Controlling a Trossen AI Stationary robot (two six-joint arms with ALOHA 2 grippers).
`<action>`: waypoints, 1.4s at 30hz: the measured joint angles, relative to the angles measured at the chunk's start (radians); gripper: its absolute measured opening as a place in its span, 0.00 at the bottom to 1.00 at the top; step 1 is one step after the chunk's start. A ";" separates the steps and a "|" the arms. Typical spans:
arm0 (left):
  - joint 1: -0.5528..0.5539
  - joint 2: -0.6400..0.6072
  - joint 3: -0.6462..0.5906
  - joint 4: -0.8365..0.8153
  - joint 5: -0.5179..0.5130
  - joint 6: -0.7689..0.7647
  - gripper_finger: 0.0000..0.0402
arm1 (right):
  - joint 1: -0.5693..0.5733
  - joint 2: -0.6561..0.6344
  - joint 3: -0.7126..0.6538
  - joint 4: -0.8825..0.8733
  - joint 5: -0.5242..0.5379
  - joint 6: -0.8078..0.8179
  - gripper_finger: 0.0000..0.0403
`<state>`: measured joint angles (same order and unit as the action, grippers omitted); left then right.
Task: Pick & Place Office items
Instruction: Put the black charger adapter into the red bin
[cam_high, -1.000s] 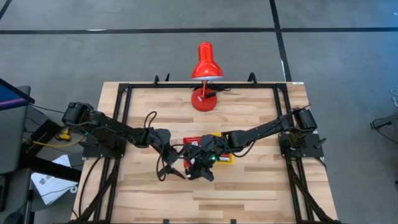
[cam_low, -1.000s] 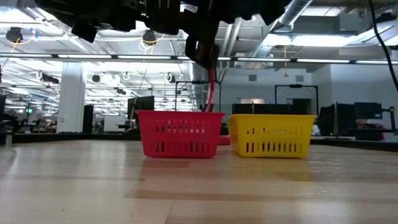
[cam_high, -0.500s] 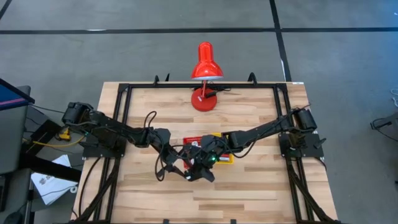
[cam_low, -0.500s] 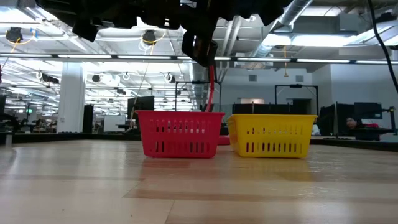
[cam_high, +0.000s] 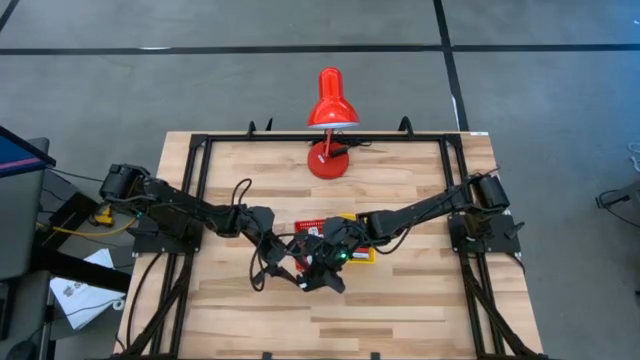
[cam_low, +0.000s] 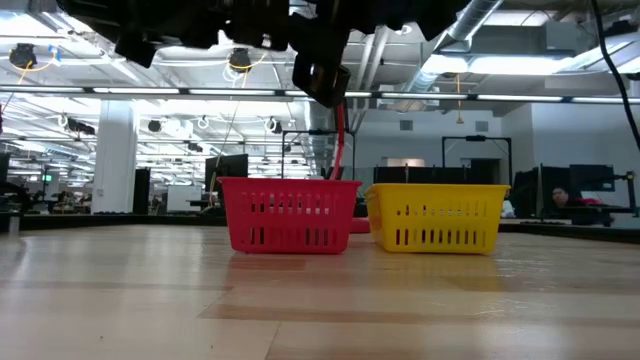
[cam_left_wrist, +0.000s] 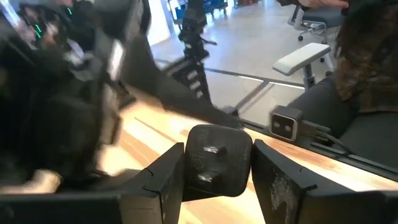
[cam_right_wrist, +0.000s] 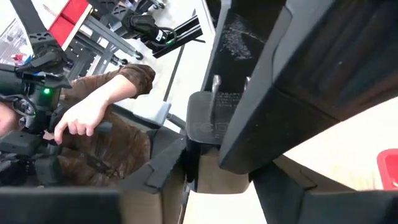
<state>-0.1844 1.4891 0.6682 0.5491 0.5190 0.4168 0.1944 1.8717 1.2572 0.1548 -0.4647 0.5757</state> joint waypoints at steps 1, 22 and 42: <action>0.000 0.000 -0.001 -0.009 0.001 -0.006 0.38 | 0.000 0.000 0.000 0.002 0.011 0.000 0.44; 0.000 -0.015 -0.003 -0.126 -0.106 -0.003 0.35 | 0.029 -0.100 -0.036 -0.240 0.164 -0.148 0.63; 0.060 -0.016 -0.003 -0.263 -0.377 -0.266 0.36 | 0.113 -0.549 -0.678 0.044 0.820 0.000 0.63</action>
<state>-0.1242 1.4734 0.6655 0.2865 0.1421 0.1507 0.3079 1.3230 0.5795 0.1983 0.3550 0.5761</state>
